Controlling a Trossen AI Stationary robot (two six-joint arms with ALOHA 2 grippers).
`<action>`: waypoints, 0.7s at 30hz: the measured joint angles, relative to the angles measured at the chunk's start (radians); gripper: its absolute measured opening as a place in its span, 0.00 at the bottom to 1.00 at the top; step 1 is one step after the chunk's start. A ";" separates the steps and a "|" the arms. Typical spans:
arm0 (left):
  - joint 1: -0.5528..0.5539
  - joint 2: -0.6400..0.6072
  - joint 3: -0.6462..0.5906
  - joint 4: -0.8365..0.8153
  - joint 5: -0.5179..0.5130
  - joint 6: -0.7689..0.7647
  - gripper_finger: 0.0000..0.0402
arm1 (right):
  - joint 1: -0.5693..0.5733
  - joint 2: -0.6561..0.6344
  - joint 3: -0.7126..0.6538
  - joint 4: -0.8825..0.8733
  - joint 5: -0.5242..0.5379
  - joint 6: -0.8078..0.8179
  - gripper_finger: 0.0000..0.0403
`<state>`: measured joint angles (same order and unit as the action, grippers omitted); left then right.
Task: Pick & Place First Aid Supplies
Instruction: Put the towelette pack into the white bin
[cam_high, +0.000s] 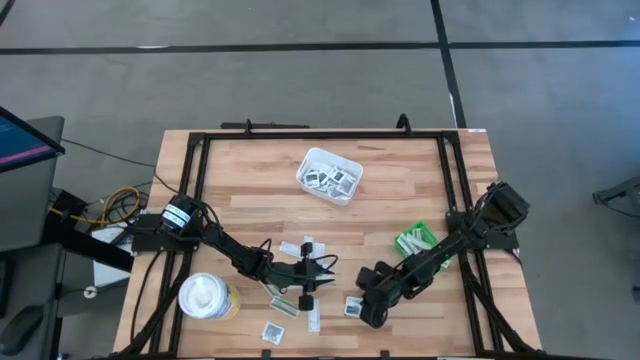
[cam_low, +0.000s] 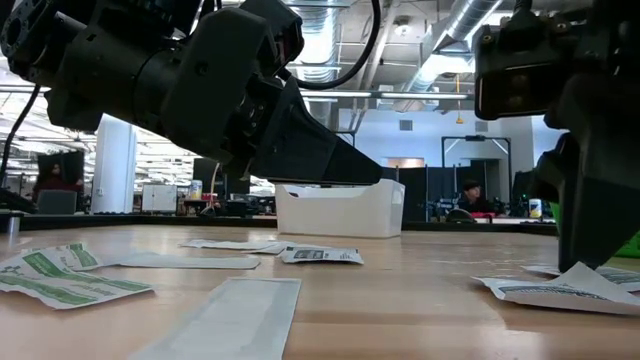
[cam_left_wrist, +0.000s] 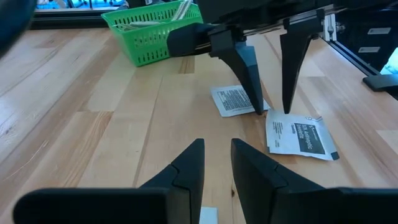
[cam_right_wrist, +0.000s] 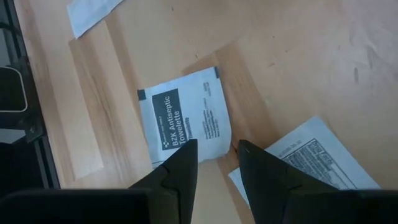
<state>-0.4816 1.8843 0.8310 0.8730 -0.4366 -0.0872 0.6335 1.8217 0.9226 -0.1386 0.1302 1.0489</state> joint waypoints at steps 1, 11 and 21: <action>0.000 0.000 0.000 0.000 0.000 0.000 0.20 | 0.000 0.000 0.000 -0.001 0.001 0.000 0.27; 0.000 0.000 0.000 0.000 0.000 0.000 0.20 | -0.001 0.032 -0.010 0.022 0.004 0.008 0.26; 0.000 0.000 0.000 0.000 0.000 0.000 0.20 | -0.030 0.052 -0.011 0.071 -0.032 -0.096 0.05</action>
<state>-0.4820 1.8843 0.8310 0.8730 -0.4362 -0.0872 0.6038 1.8734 0.9117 -0.0681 0.0987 0.9530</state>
